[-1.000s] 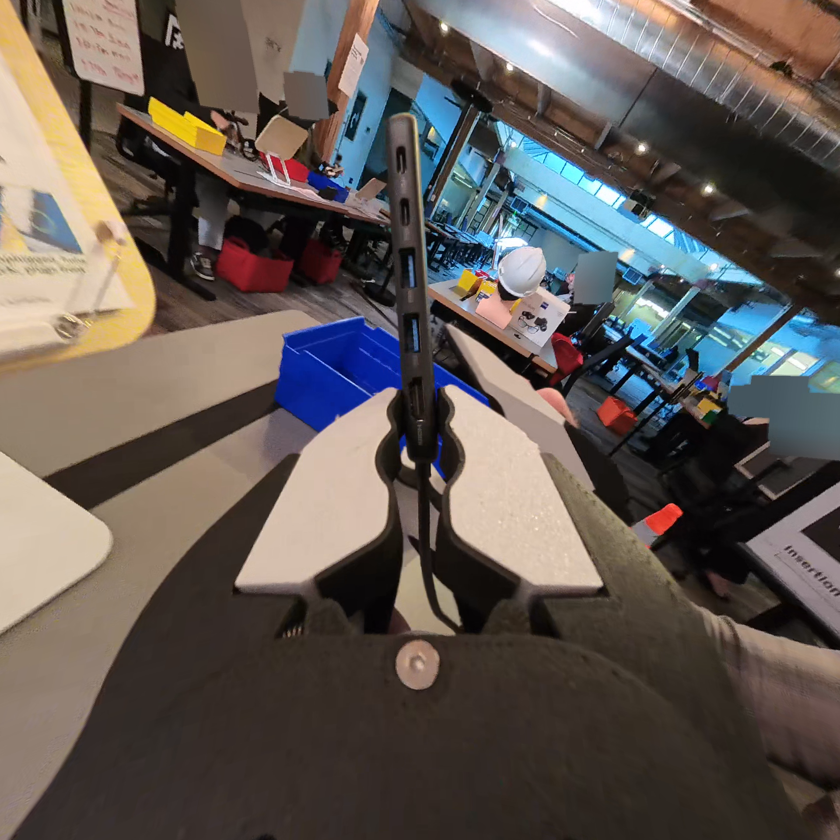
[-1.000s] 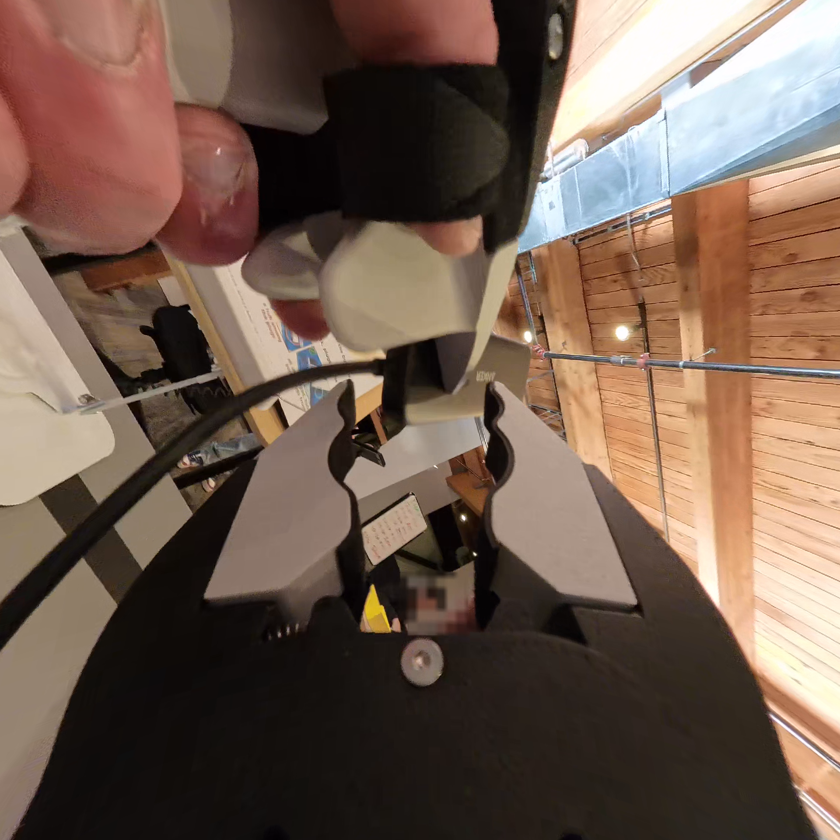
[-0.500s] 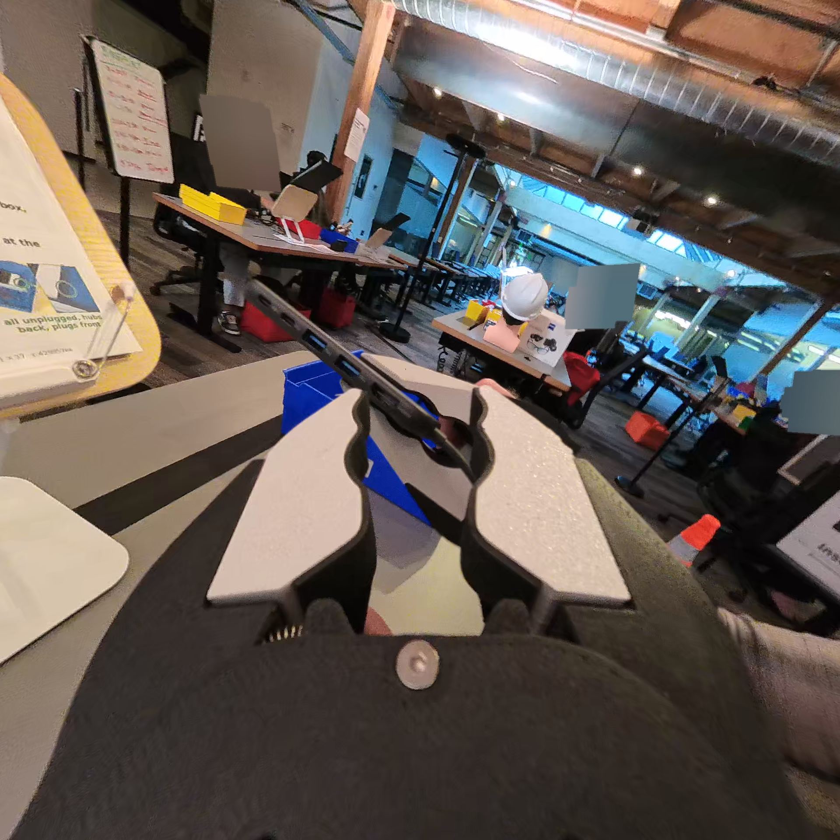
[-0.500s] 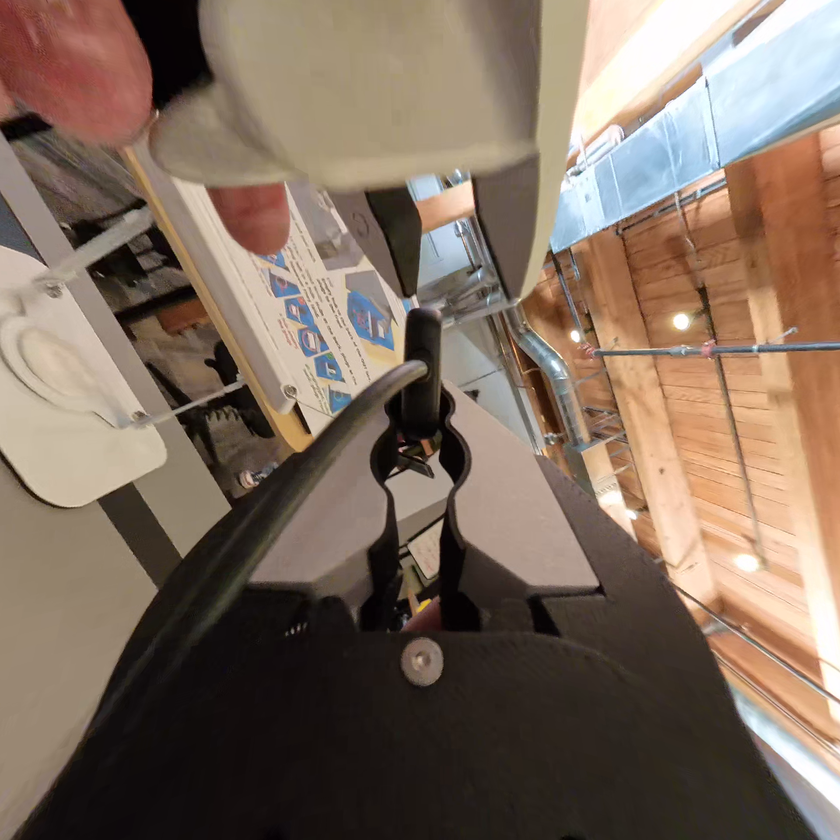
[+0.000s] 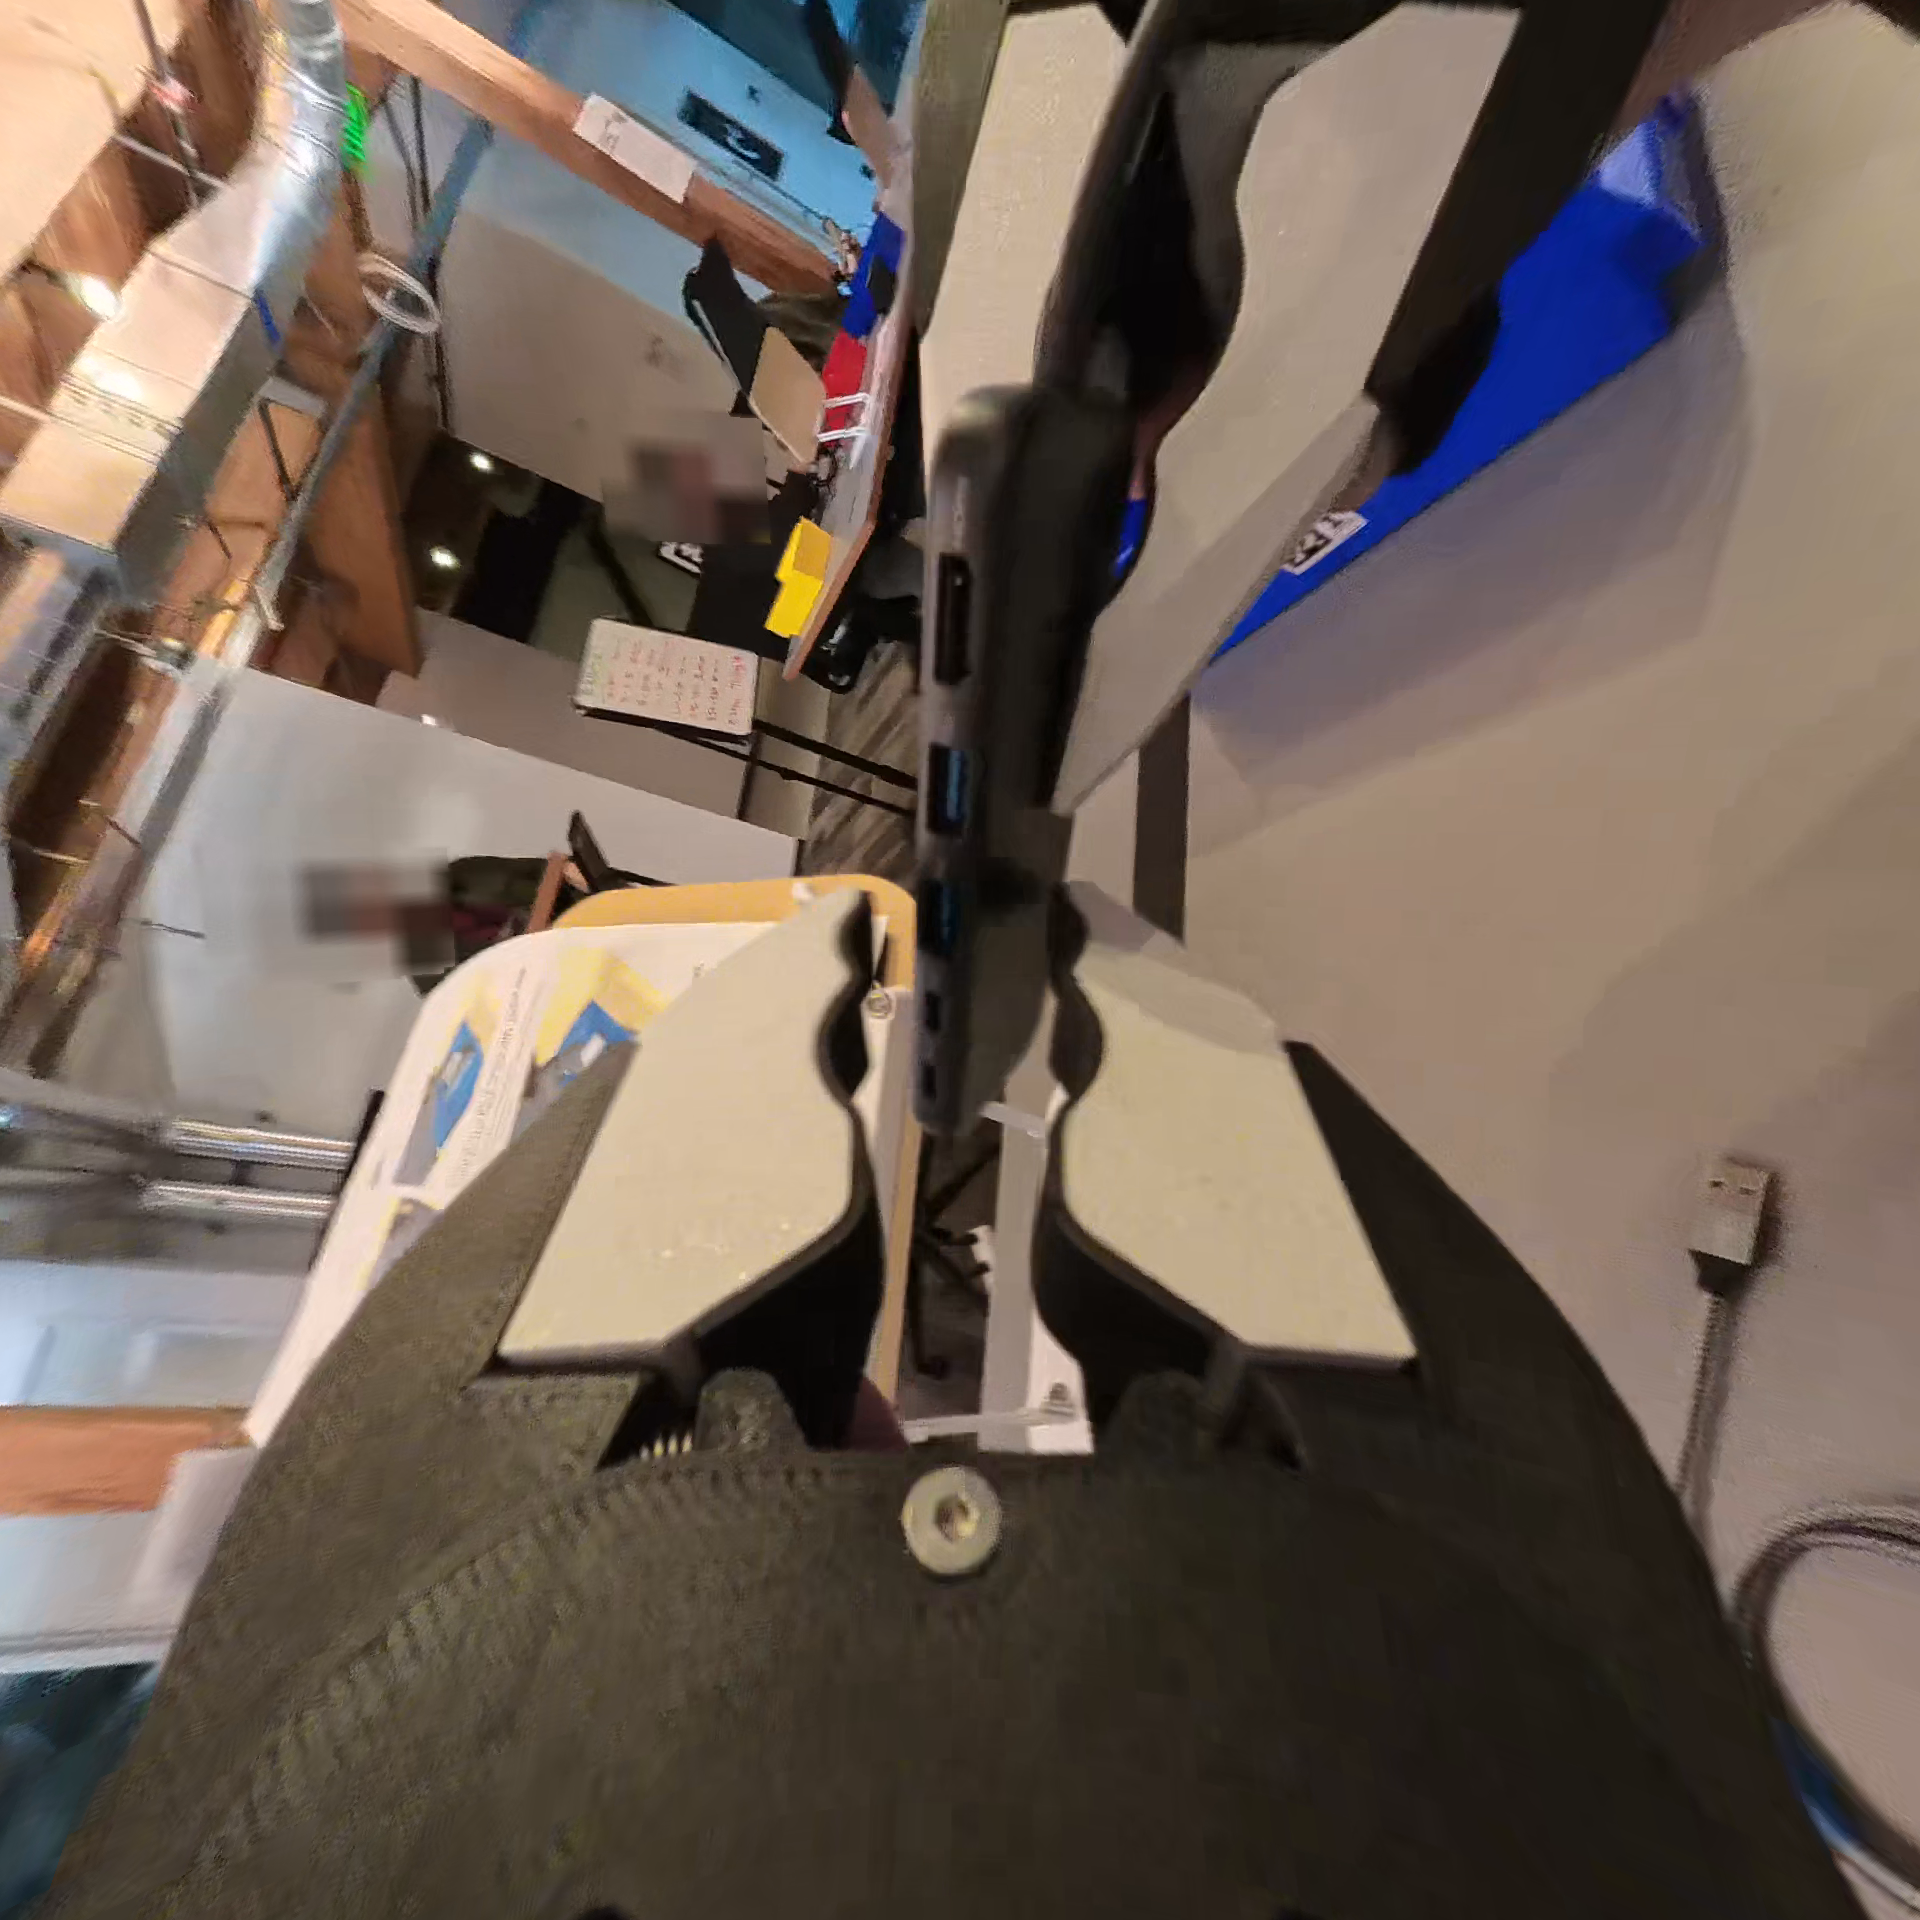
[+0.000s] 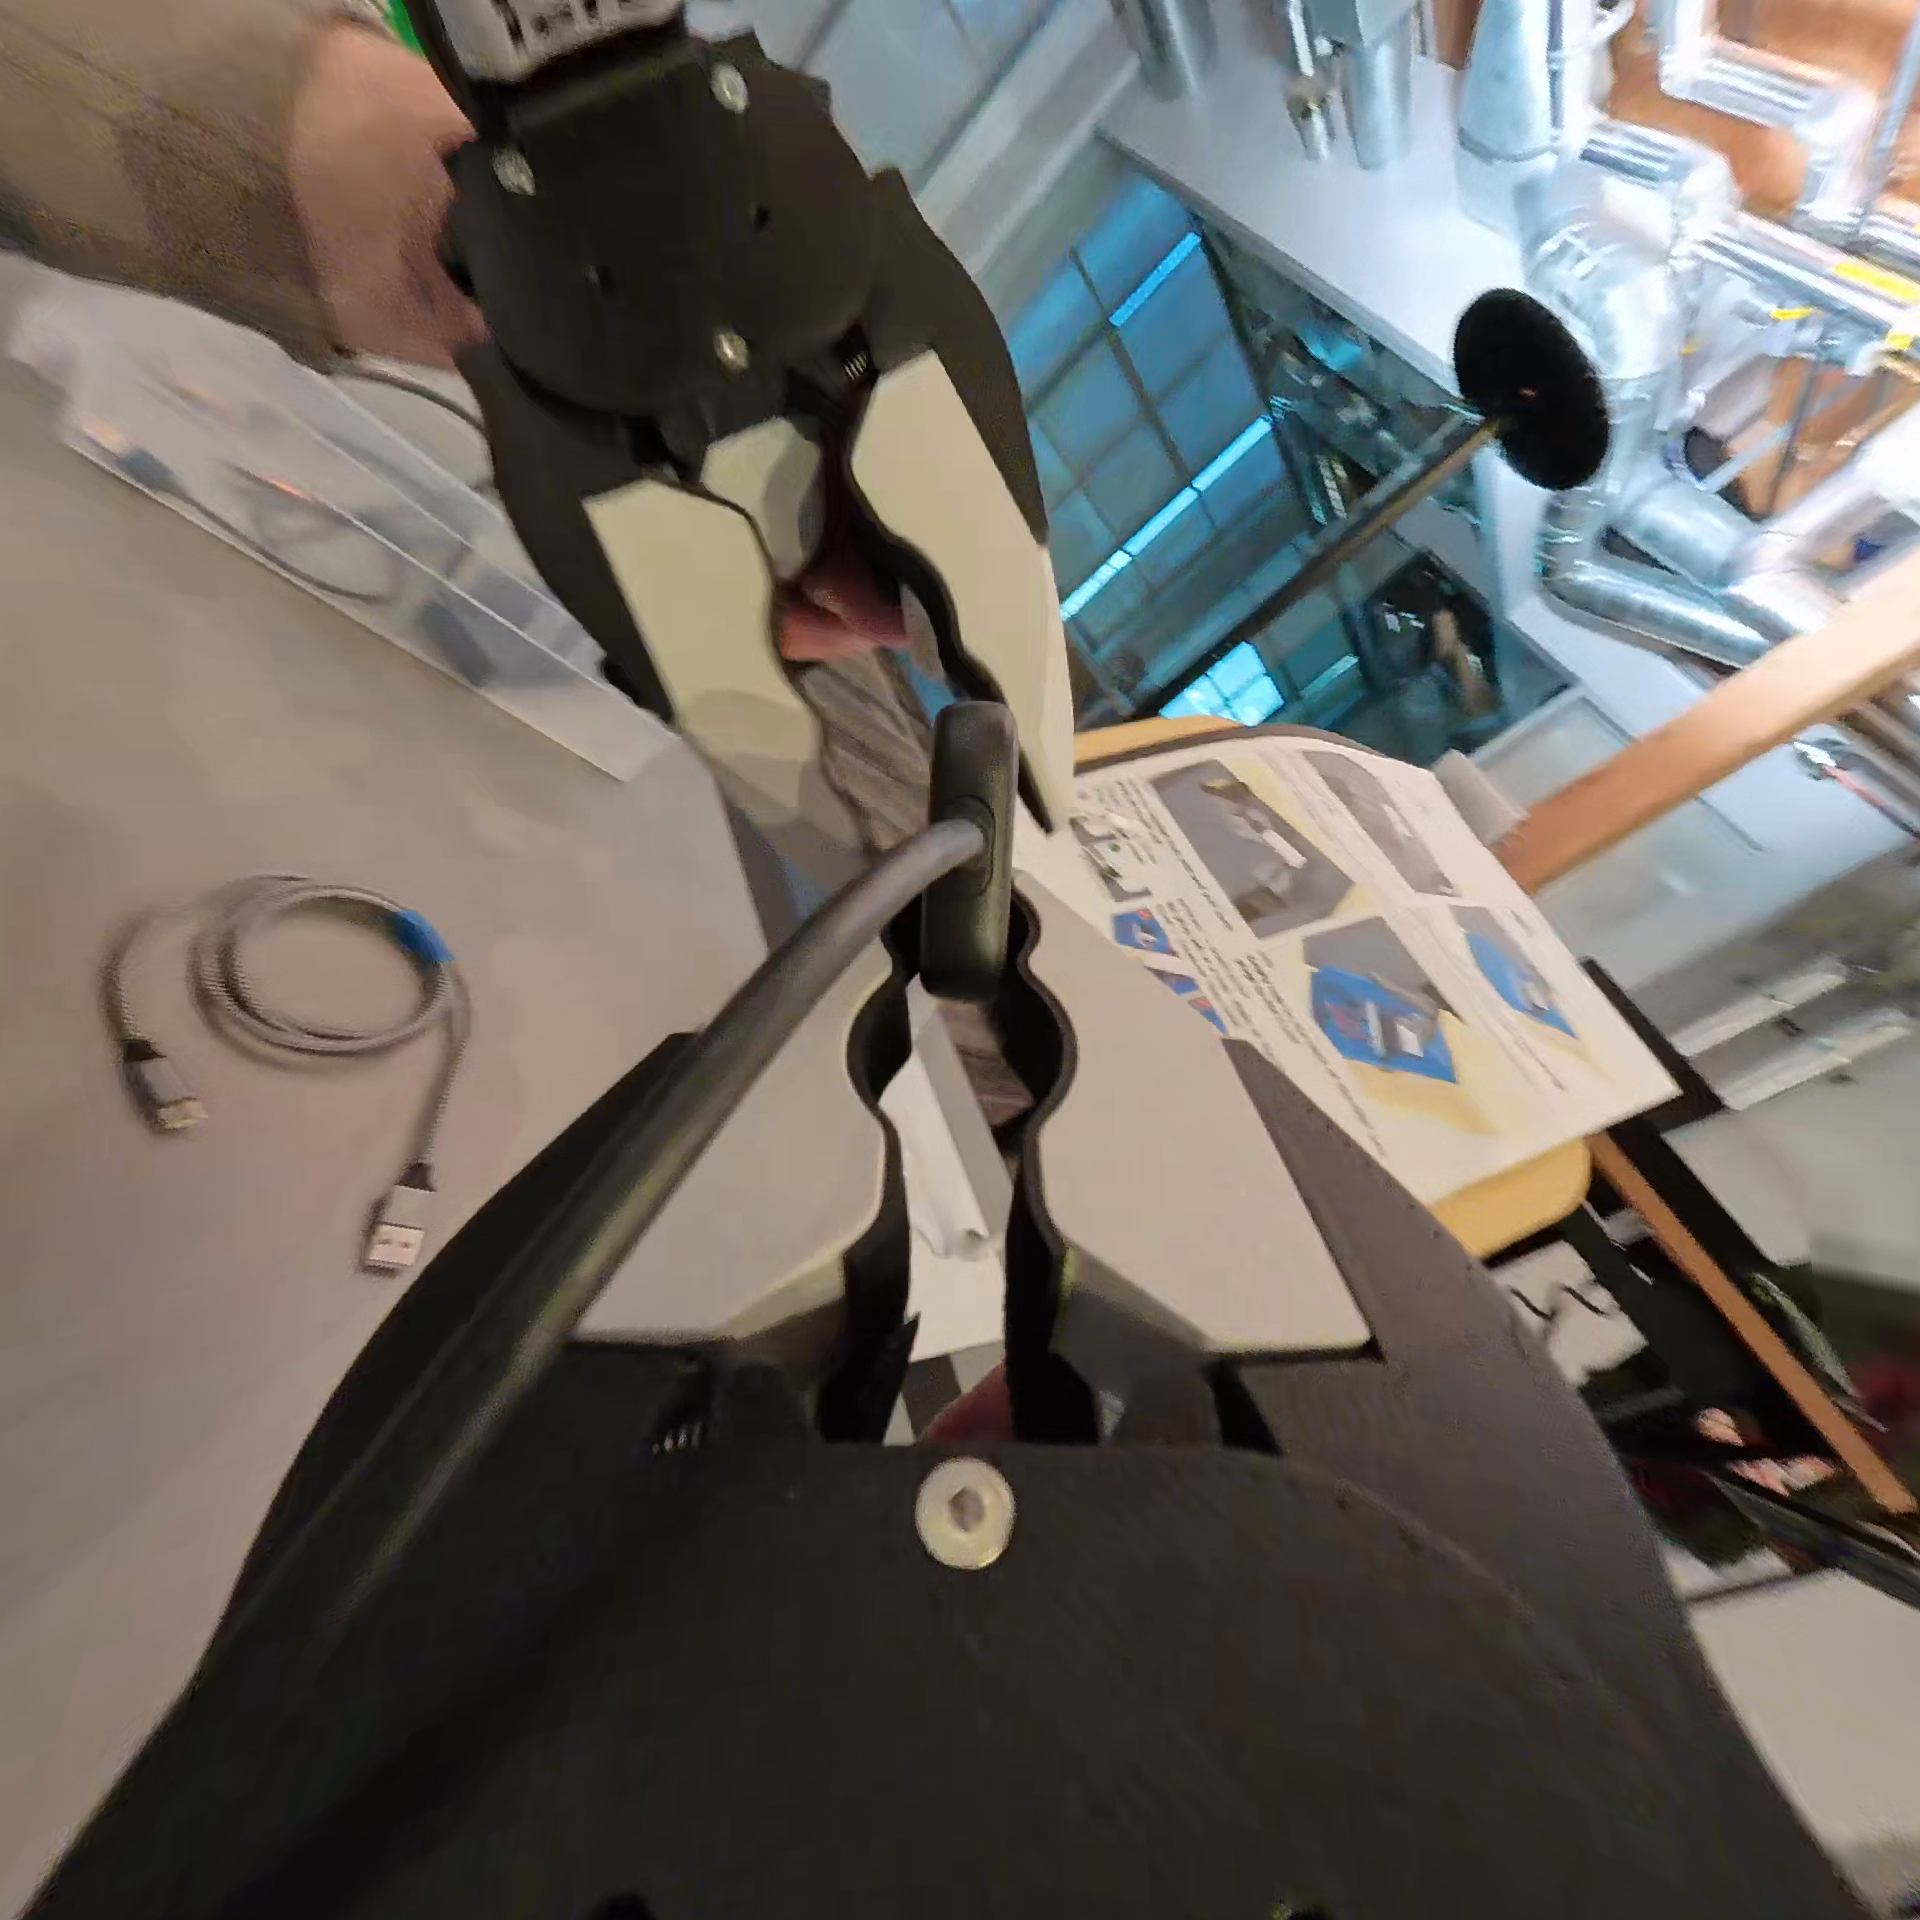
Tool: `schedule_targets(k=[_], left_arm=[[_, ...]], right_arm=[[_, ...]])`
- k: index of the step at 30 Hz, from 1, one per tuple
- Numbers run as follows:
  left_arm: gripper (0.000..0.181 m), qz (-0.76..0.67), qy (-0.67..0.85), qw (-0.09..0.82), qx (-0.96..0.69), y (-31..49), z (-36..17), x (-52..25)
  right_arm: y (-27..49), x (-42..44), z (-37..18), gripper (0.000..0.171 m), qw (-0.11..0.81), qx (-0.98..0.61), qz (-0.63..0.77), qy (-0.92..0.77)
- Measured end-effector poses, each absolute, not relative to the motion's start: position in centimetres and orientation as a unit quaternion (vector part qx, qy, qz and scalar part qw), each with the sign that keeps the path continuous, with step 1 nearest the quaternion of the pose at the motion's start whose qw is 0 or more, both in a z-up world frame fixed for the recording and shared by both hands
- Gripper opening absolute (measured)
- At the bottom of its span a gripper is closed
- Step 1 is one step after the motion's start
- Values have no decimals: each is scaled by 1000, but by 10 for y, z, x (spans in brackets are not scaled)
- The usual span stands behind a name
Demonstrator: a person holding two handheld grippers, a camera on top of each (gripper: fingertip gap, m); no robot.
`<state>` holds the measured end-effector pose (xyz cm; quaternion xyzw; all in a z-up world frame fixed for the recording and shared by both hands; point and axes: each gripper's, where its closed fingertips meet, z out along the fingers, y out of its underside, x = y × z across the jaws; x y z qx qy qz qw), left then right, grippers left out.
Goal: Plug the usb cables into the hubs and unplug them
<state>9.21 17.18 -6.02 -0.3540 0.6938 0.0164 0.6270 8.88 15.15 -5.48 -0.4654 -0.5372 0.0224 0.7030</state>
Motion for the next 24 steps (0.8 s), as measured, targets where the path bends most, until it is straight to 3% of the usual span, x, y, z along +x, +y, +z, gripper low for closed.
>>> schedule_targets(k=[6, 13, 17, 24], left_arm=[[13, 78, 701, 614, -353, 180, -72, 90], [12, 139, 693, 604, -368, 187, -72, 90], [13, 156, 696, 590, -379, 190, -73, 88], [13, 172, 711, 547, -407, 205, -84, 83]], right_arm=[[159, 89, -61, 14, 693, -480, -10, -538], [166, 84, -65, 31, 672, -506, -64, -536], [173, 89, -60, 22, 678, -505, -118, -521], [176, 92, -73, 26, 628, -449, -270, -575]])
